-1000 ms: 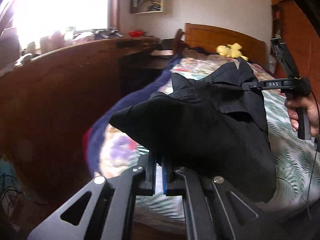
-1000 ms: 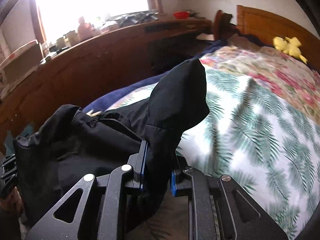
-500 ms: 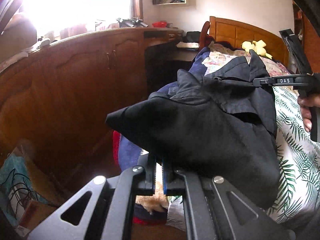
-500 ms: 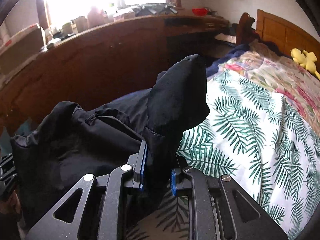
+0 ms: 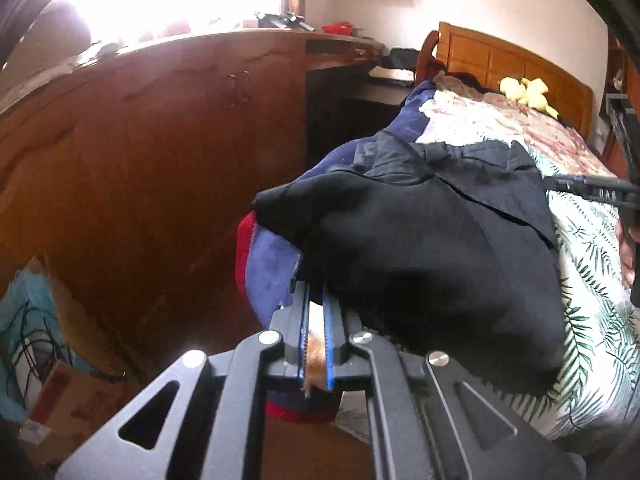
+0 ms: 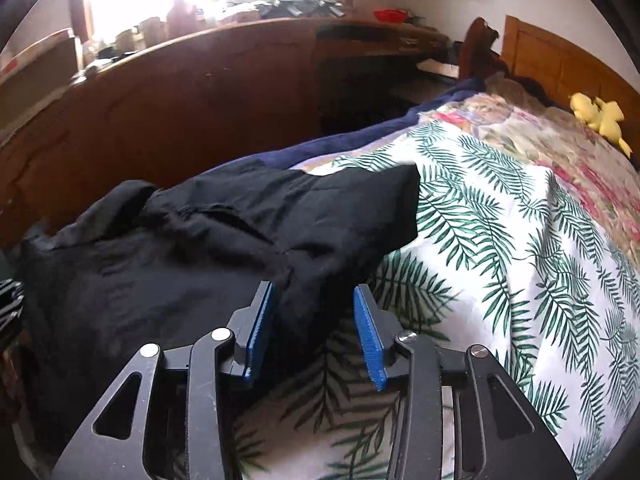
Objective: Fold large clothes
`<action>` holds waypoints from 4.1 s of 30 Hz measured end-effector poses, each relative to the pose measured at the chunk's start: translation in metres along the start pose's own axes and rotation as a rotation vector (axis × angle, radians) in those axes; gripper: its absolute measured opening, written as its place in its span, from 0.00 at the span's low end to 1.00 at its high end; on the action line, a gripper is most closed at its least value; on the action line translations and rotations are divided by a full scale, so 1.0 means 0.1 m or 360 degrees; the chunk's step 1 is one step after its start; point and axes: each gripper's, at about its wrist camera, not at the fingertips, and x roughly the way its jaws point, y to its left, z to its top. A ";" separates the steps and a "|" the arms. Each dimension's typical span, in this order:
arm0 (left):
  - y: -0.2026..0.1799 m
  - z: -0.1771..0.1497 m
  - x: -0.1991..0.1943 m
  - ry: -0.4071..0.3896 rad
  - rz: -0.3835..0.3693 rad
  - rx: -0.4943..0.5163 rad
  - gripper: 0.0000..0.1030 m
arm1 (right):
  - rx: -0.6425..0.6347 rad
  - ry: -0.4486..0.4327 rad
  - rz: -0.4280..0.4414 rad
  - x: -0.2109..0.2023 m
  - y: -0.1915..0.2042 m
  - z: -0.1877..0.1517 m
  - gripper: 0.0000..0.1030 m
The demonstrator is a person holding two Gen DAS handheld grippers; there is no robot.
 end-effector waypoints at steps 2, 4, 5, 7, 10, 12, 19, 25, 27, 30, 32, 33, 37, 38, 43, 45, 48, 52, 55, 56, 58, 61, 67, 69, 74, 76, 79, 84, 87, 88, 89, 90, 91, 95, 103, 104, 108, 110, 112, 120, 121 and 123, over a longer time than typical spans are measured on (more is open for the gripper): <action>-0.02 -0.01 -0.14 -0.0039 -0.0029 -0.0020 0.03 | -0.0046 -0.0012 0.0034 -0.09 0.05 -0.07 0.42; -0.07 0.03 -0.28 -0.0096 -0.0047 0.0000 0.03 | -0.0098 -0.0027 0.0055 -0.18 0.11 -0.13 0.43; -0.12 0.06 -0.37 -0.0127 -0.0058 0.0014 0.03 | -0.0113 -0.0034 0.0076 -0.23 0.14 -0.17 0.43; -0.22 0.12 -0.50 -0.0173 -0.0100 0.0020 0.04 | -0.0123 -0.0043 0.0109 -0.32 0.18 -0.23 0.44; -0.39 0.19 -0.66 -0.0229 -0.0163 0.0037 0.08 | -0.0139 -0.0074 0.0149 -0.48 0.24 -0.32 0.44; -0.54 0.23 -0.75 -0.0252 -0.0193 0.0075 0.09 | -0.0148 -0.0096 0.0162 -0.61 0.26 -0.38 0.45; -1.05 0.31 -1.02 -0.0319 -0.0237 0.0217 0.15 | -0.0133 -0.0201 0.0179 -1.18 0.21 -0.55 0.49; -1.43 0.30 -1.25 -0.0352 -0.0267 0.0287 0.19 | -0.0092 -0.0277 0.0139 -1.60 0.04 -0.70 0.54; -1.56 0.29 -1.31 -0.0353 -0.0283 0.0316 0.19 | -0.0072 -0.0296 0.0119 -1.74 -0.03 -0.78 0.58; -1.83 0.27 -1.40 -0.0341 -0.0277 0.0355 0.19 | -0.0039 -0.0335 0.0073 -2.01 -0.16 -0.94 0.64; -1.97 0.27 -1.43 -0.0322 -0.0283 0.0357 0.19 | -0.0007 -0.0357 0.0051 -2.17 -0.26 -1.04 0.68; -2.04 0.25 -1.45 -0.0312 -0.0295 0.0359 0.19 | 0.0003 -0.0364 0.0042 -2.22 -0.28 -1.07 0.69; -2.34 0.19 -1.50 -0.0249 -0.0373 0.0357 0.19 | 0.0059 -0.0405 -0.0030 -2.55 -0.46 -1.32 0.75; -2.41 0.17 -1.50 -0.0238 -0.0400 0.0365 0.19 | 0.0071 -0.0411 -0.0046 -2.62 -0.50 -1.38 0.76; -2.88 0.03 -1.51 -0.0184 -0.0536 0.0442 0.19 | 0.0147 -0.0441 -0.0124 -2.95 -0.72 -1.72 0.79; -3.06 -0.04 -1.53 -0.0173 -0.0608 0.0471 0.19 | 0.0174 -0.0451 -0.0155 -3.06 -0.80 -1.85 0.80; -3.34 -0.15 -1.57 -0.0179 -0.0657 0.0514 0.20 | 0.0204 -0.0465 -0.0234 -3.25 -0.91 -2.05 0.81; -3.69 -0.31 -1.61 -0.0185 -0.0672 0.0565 0.20 | 0.0264 -0.0474 -0.0311 -3.45 -1.04 -2.31 0.85; -3.93 -0.43 -1.64 -0.0157 -0.0707 0.0609 0.20 | 0.0329 -0.0486 -0.0368 -3.60 -1.13 -2.53 0.86; -4.00 -0.47 -1.65 -0.0145 -0.0720 0.0621 0.20 | 0.0347 -0.0487 -0.0388 -3.65 -1.15 -2.59 0.87; -4.13 -0.55 -1.69 -0.0130 -0.0741 0.0640 0.20 | 0.0380 -0.0484 -0.0431 -3.74 -1.19 -2.73 0.87; -4.31 -0.69 -1.78 -0.0104 -0.0778 0.0649 0.20 | 0.0442 -0.0491 -0.0489 -3.89 -1.25 -2.92 0.87; -4.53 -0.81 -2.07 -0.0111 -0.0799 0.0648 0.20 | 0.0583 -0.0491 -0.0587 -4.19 -1.31 -3.24 0.87; -4.57 -0.78 -2.21 -0.0142 -0.0807 0.0650 0.20 | 0.0596 -0.0510 -0.0628 -4.33 -1.31 -3.32 0.87; -4.56 -0.67 -2.51 -0.0222 -0.0839 0.0624 0.21 | 0.0632 -0.0613 -0.0716 -4.71 -1.25 -3.43 0.87; -4.52 -0.64 -2.63 -0.0265 -0.0845 0.0620 0.21 | 0.0647 -0.0655 -0.0739 -4.85 -1.21 -3.47 0.87; -4.44 -0.60 -2.78 -0.0308 -0.0845 0.0603 0.21 | 0.0663 -0.0706 -0.0769 -5.01 -1.13 -3.48 0.87; -4.30 -0.55 -2.99 -0.0378 -0.0844 0.0585 0.21 | 0.0651 -0.0758 -0.0813 -5.19 -1.00 -3.44 0.87; -4.24 -0.51 -3.10 -0.0409 -0.0857 0.0574 0.21 | 0.0640 -0.0792 -0.0834 -5.29 -0.90 -3.40 0.87; -4.22 -0.50 -3.14 -0.0424 -0.0858 0.0571 0.21 | 0.0637 -0.0806 -0.0843 -5.31 -0.87 -3.40 0.87; -4.19 -0.49 -3.18 -0.0440 -0.0858 0.0565 0.21 | 0.0635 -0.0825 -0.0860 -5.35 -0.84 -3.40 0.87; -4.17 -0.49 -3.20 -0.0450 -0.0860 0.0559 0.21 | 0.0634 -0.0835 -0.0870 -5.37 -0.83 -3.40 0.87; -4.15 -0.48 -3.23 -0.0458 -0.0862 0.0553 0.21 | 0.0632 -0.0847 -0.0878 -5.39 -0.82 -3.39 0.87; -4.12 -0.48 -3.26 -0.0467 -0.0870 0.0538 0.21 | 0.0629 -0.0856 -0.0878 -5.42 -0.81 -3.39 0.87; -4.13 -0.51 -3.27 -0.0462 -0.0869 0.0534 0.21 | 0.0635 -0.0859 -0.0877 -5.45 -0.81 -3.39 0.87; -4.13 -0.51 -3.27 -0.0463 -0.0867 0.0536 0.21 | 0.0634 -0.0863 -0.0879 -5.46 -0.81 -3.39 0.87; -4.14 -0.52 -3.27 -0.0464 -0.0862 0.0533 0.21 | 0.0634 -0.0867 -0.0880 -5.46 -0.82 -3.39 0.87; -4.14 -0.52 -3.28 -0.0463 -0.0862 0.0536 0.21 | 0.0633 -0.0867 -0.0882 -5.47 -0.82 -3.39 0.87; -4.14 -0.54 -3.29 -0.0465 -0.0862 0.0540 0.21 | 0.0631 -0.0868 -0.0880 -5.47 -0.82 -3.40 0.87; -4.12 -0.57 -3.31 -0.0465 -0.0867 0.0539 0.21 | 0.0632 -0.0867 -0.0884 -5.47 -0.82 -3.40 0.87; -4.12 -0.56 -3.32 -0.0465 -0.0865 0.0540 0.21 | 0.0630 -0.0868 -0.0883 -5.47 -0.82 -3.40 0.87; -4.12 -0.56 -3.32 -0.0464 -0.0867 0.0539 0.21 | 0.0629 -0.0868 -0.0894 -5.48 -0.82 -3.40 0.87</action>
